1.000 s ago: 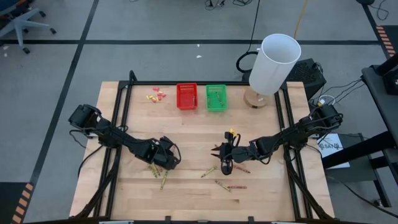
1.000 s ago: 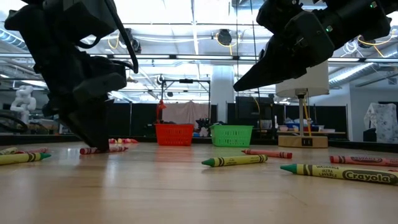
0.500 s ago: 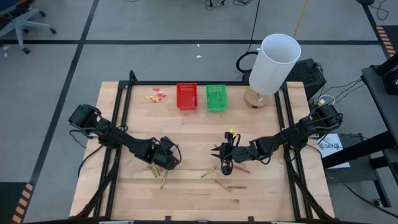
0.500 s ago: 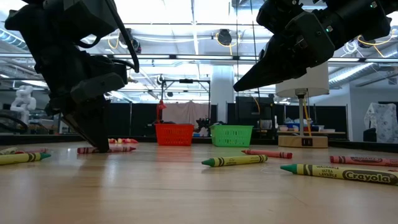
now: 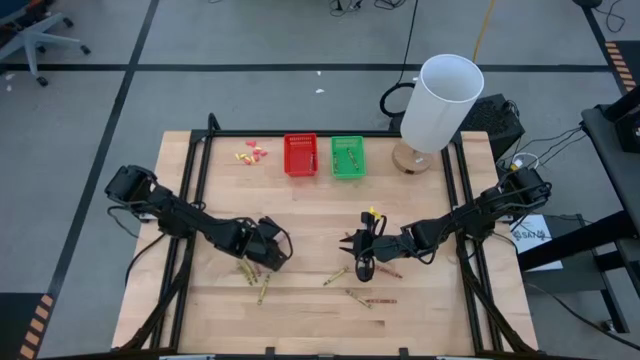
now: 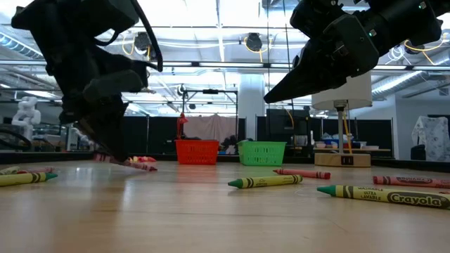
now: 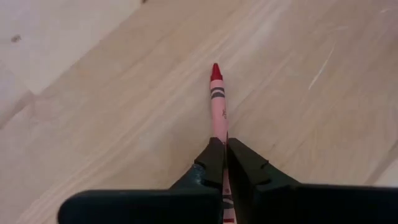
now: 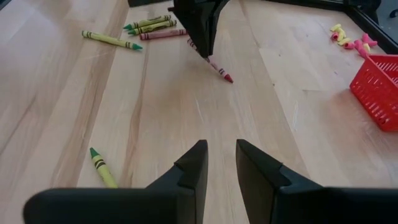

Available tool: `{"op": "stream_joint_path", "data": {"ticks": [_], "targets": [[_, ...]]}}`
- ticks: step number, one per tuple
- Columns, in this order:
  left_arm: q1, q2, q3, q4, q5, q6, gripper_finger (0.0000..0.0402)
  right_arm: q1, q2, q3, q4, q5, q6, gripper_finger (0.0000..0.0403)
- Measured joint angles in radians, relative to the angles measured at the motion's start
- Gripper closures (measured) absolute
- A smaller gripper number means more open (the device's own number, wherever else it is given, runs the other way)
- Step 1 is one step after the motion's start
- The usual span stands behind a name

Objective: Sort crayons
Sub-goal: Put the red crayon into the red bin

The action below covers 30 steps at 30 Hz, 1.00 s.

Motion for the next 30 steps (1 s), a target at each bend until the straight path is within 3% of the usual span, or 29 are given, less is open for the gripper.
{"op": "stream_joint_path", "data": {"ticks": [10, 30], "targets": [[0.011, -0.091, 0.0, 0.003, -0.015, 0.138, 0.0394, 0.0, 0.0, 0.0, 0.0, 0.0, -0.012, 0.0332], [0.011, -0.086, 0.0, 0.021, -0.013, 0.271, 0.0393, -0.002, 0.0, 0.0, 0.0, 0.004, -0.038, 0.0332]]}}
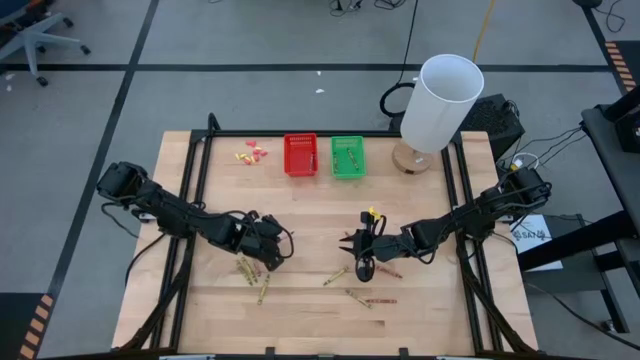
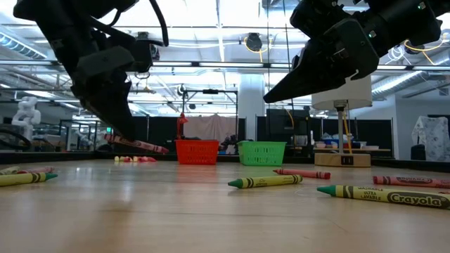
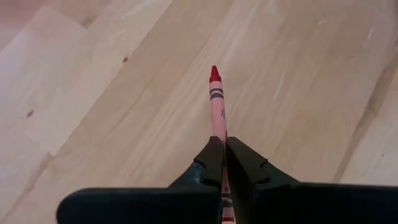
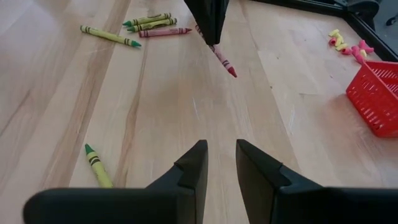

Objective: Sort crayons
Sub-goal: Put the red crayon into the red bin

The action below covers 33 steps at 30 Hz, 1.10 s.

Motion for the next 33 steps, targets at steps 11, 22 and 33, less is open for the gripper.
{"op": "stream_joint_path", "data": {"ticks": [11, 22, 33], "targets": [[-0.01, 0.0, 0.0, 0.009, -0.023, 0.071, 0.0393, 0.0, 0.0, 0.0, 0.0, 0.0, -0.015, 0.0332], [-0.01, 0.0, 0.0, 0.014, -0.035, 0.071, 0.0393, 0.0, 0.0, 0.0, 0.0, 0.0, -0.015, 0.0332], [-0.01, 0.0, 0.0, 0.124, -0.067, 0.125, 0.0393, 0.0, 0.0, 0.0, 0.001, 0.0, -0.008, 0.0332]]}}
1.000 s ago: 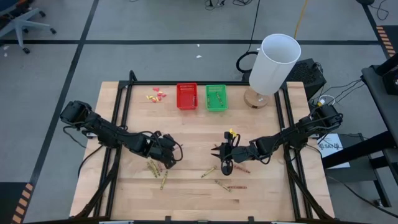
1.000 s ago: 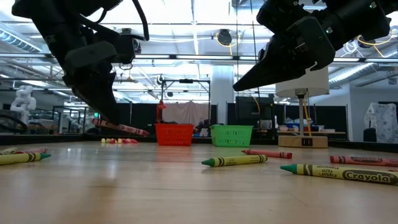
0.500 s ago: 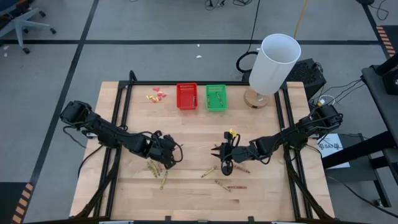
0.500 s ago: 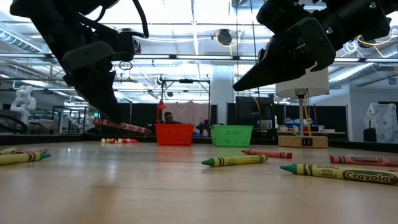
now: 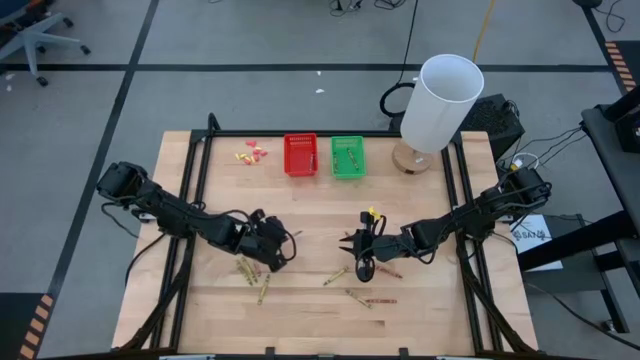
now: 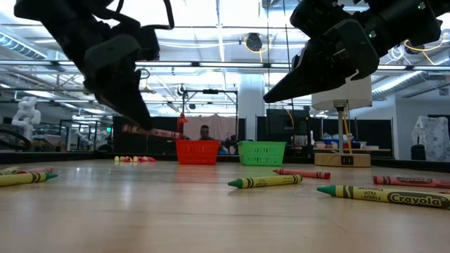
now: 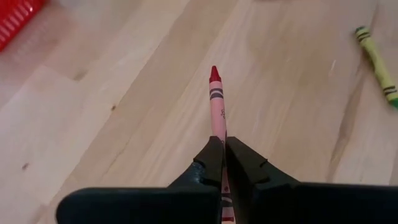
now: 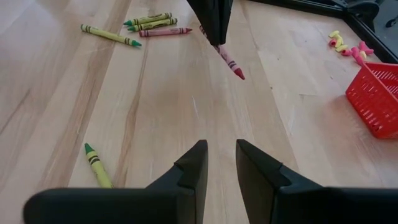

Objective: Sort crayons
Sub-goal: Put the red crayon into the red bin

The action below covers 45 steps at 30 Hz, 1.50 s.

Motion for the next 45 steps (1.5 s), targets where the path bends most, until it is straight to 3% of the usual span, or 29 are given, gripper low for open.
{"op": "stream_joint_path", "data": {"ticks": [14, 16, 19, 23, 28, 31, 37, 45], "targets": [[0.0, 0.0, 0.0, 0.204, -0.033, 0.158, 0.0393, 0.0, 0.0, 0.0, 0.004, 0.002, -0.003, 0.0332], [0.0, 0.0, 0.0, 0.228, -0.031, 0.191, 0.0393, 0.0, 0.0, 0.0, 0.021, 0.041, 0.005, 0.0327], [0.0, 0.0, 0.0, 0.264, -0.02, 0.236, 0.0393, -0.007, 0.0, 0.0, 0.041, 0.101, 0.004, 0.0303], [0.0, 0.0, 0.0, 0.292, 0.005, 0.283, 0.0393, -0.029, 0.0, 0.0, 0.071, 0.092, -0.023, 0.0247], [0.0, 0.0, 0.0, 0.303, 0.023, 0.319, 0.0393, -0.059, 0.0, 0.0, 0.158, -0.024, -0.099, 0.018], [0.0, 0.0, 0.0, 0.303, 0.024, 0.332, 0.0393, -0.092, 0.0, 0.0, 0.188, -0.104, -0.105, 0.0164], [0.0, 0.0, 0.0, 0.303, 0.026, 0.359, 0.0393, -0.159, 0.053, 0.01, 0.254, -0.268, -0.086, 0.0171], [0.0, 0.0, 0.0, 0.305, 0.026, 0.383, 0.0393, -0.165, 0.233, 0.166, 0.221, -0.295, -0.14, 0.0181]]}}
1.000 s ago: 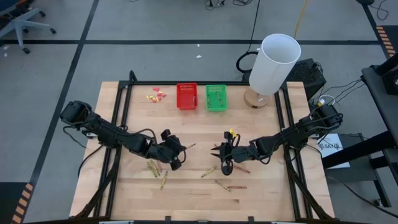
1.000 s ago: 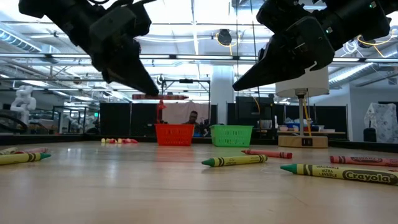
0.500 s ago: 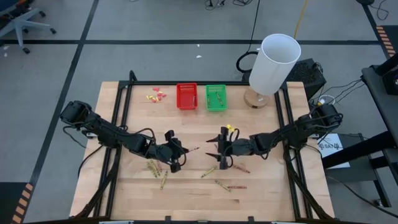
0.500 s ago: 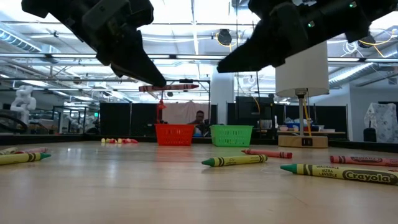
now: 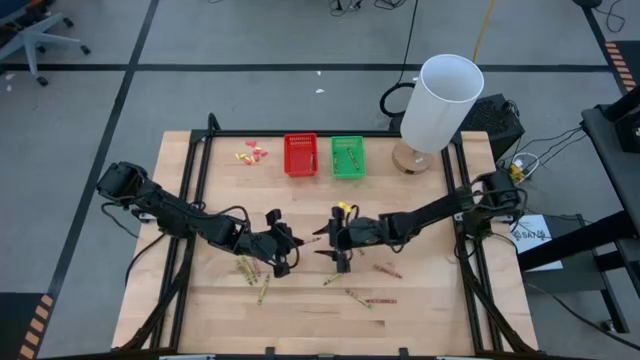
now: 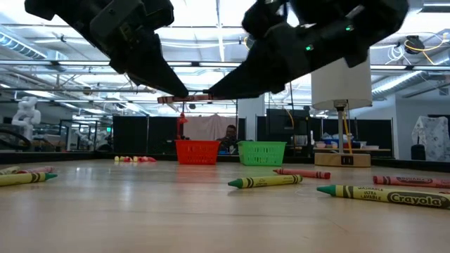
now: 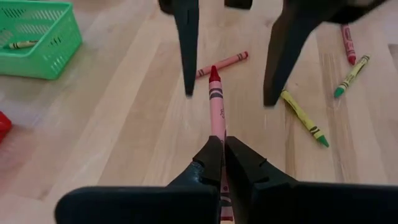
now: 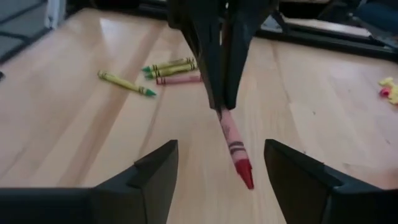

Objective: Sort crayons
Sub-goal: Put the red crayon into the red bin

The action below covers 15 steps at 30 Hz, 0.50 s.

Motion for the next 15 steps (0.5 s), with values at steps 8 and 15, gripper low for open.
{"op": "stream_joint_path", "data": {"ticks": [8, 15], "targets": [[0.0, 0.0, 0.0, -0.013, 0.0, 0.0, 0.0393, -0.01, 0.073, 0.109, -0.116, 0.001, -0.016, 0.0181], [0.0, 0.0, 0.0, -0.021, 0.007, 0.008, 0.0393, -0.011, 0.069, 0.11, -0.116, 0.002, -0.025, 0.0217]]}}
